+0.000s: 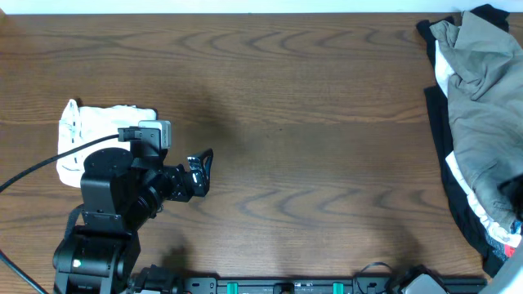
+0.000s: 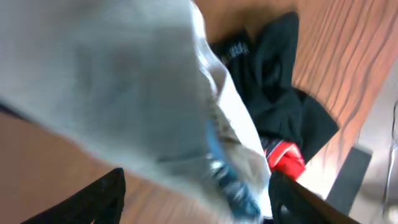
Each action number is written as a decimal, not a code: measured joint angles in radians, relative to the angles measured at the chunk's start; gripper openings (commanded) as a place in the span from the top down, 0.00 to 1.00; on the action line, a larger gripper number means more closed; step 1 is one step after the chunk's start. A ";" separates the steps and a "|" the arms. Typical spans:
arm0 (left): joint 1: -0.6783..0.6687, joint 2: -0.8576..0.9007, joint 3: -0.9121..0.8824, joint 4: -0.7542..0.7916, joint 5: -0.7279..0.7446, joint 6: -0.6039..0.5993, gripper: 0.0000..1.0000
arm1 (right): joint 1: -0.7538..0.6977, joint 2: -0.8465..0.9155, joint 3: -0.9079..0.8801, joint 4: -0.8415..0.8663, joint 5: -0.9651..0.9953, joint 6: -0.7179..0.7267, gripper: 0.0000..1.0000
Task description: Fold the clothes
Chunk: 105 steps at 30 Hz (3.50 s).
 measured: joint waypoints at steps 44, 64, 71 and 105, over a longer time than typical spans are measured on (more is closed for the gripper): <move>0.000 0.046 0.000 -0.001 0.000 0.000 0.02 | 1.054 -0.005 0.199 0.137 -0.543 -0.207 0.99; 0.000 0.046 0.000 -0.001 0.000 0.000 0.02 | 1.318 0.197 0.198 0.441 -0.522 -0.175 0.98; 0.000 0.062 0.000 -0.001 0.000 0.000 0.02 | 1.355 0.213 0.198 0.502 -0.525 -0.166 0.62; 0.000 0.249 0.000 -0.101 0.000 -0.008 0.02 | 1.109 0.206 -0.066 0.018 -0.234 -0.018 0.32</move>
